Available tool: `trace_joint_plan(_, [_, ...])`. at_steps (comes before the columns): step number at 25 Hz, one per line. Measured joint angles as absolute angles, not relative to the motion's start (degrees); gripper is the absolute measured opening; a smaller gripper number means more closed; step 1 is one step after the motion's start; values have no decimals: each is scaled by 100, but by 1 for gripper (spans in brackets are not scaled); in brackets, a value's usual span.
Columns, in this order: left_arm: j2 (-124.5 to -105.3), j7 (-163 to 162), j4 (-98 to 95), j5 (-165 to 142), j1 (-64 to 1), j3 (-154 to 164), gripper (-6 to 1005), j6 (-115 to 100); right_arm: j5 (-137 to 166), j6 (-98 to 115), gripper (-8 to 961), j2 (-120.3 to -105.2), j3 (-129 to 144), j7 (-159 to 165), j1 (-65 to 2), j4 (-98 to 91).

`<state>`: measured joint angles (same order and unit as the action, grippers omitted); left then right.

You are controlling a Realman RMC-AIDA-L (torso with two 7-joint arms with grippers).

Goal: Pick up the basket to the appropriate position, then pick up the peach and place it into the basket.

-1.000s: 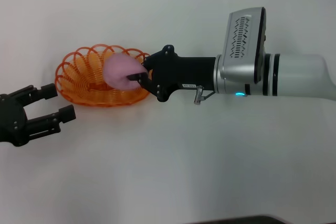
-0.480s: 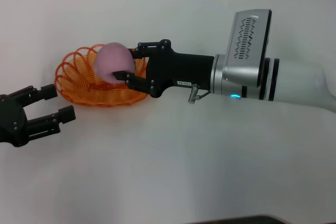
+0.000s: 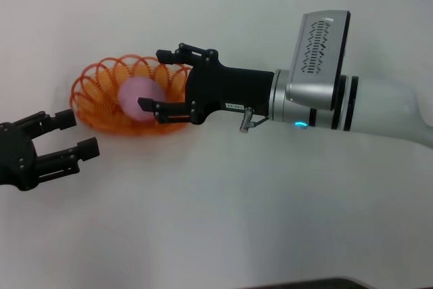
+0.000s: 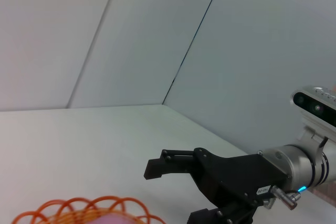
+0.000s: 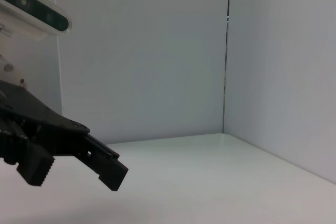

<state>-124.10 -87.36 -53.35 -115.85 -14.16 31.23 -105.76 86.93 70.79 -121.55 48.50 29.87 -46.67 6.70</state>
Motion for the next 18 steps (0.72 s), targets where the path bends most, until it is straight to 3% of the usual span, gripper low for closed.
trace_joint_plan(8, [-12410,-8736,-5335,-11585,-1424,3129,844,-10582,8684,7092,942,-12152,4816,3038,-4666,681])
trace_joint_plan(13, [-12410,-8736,-5335,-11584,-1420,3121,844,-10590,8720,7869,943,-12024,4775,3948,-4436,339])
trace_joint_plan(18, [-12410,-8737,-5371,-11584,-1417,3102,844,-10591,9405,8786,944,-11928,5273,6239,-3703,-1786])
